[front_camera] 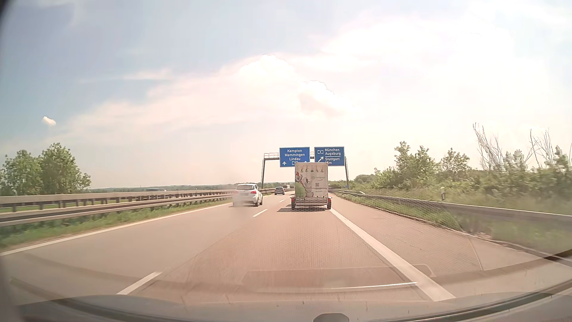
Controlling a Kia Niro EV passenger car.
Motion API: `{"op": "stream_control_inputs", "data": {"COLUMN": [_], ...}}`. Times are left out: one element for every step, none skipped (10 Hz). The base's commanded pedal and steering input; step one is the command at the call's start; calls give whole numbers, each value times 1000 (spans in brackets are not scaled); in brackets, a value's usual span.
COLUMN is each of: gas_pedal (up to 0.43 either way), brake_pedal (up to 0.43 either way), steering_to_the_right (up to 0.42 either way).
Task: Follow the waypoints while adhering to traffic rules and regulations
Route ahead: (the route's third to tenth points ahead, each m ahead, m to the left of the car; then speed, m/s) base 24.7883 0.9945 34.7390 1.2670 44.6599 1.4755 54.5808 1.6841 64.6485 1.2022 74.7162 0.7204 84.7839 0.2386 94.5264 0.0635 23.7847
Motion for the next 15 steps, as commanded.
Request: {"op": "stream_control_inputs", "data": {"gas_pedal": [39, 39, 59, 98, 98, 98, 110, 110, 110, 110, 110, 110, 110, 98, 98], "brake_pedal": [0, 0, 0, 0, 0, 0, 0, 0, 0, 0, 0, 0, 0, 0, 0], "steering_to_the_right": [0, 0, 0, 0, 0, 0, 0, 0, 0, 0, 0, 0, 0, 0, 0]}}
